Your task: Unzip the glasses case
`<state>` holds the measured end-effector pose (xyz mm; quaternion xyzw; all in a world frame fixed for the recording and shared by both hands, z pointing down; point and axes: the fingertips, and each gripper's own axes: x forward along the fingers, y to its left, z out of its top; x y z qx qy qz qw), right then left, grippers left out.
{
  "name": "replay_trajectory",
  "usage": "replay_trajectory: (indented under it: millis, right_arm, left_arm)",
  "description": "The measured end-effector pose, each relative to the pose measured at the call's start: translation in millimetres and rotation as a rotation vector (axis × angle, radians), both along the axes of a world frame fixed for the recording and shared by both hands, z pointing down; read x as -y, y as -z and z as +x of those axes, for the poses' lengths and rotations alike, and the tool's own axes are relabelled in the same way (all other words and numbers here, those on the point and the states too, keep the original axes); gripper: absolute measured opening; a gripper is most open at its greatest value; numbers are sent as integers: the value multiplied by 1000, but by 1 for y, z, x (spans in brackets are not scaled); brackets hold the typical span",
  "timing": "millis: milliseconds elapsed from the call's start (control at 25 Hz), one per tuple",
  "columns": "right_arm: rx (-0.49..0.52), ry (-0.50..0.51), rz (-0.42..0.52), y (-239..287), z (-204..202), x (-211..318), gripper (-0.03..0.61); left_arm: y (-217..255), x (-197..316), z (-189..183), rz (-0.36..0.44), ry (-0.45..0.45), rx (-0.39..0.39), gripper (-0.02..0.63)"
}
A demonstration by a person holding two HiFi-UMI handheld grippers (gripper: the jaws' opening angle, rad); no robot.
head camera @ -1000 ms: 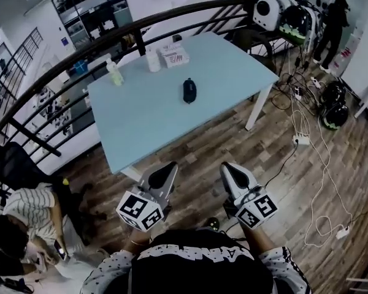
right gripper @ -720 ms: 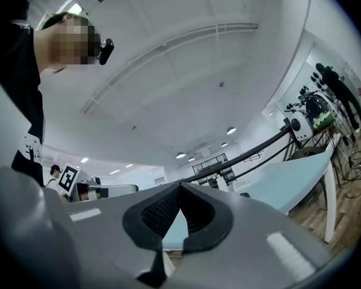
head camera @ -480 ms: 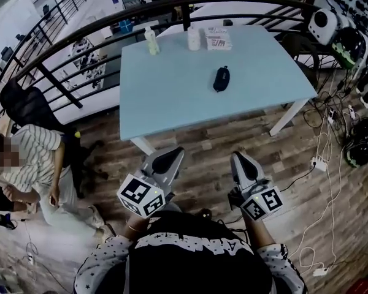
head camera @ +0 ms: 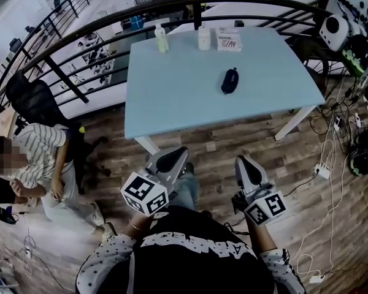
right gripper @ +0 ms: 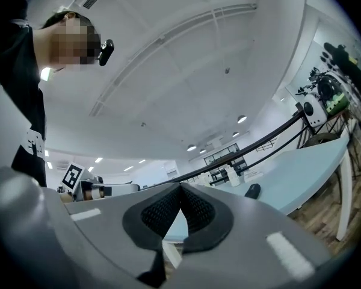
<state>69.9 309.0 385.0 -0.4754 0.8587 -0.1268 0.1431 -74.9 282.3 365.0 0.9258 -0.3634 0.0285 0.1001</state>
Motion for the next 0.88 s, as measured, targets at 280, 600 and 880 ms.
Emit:
replay_trajectory:
  millis: [280, 600, 880]
  right_arm:
    - [-89, -184, -69, -14, 57, 4, -9]
    - [-135, -236, -92, -20, 64, 83, -9]
    - [-152, -174, -97, -16, 36, 159, -9]
  left_arm:
    - [-14, 41, 62, -61, -168, -141, 0]
    - [-21, 119, 64, -28, -202, -127, 0]
    - [-17, 180, 38, 5, -151, -151, 0]
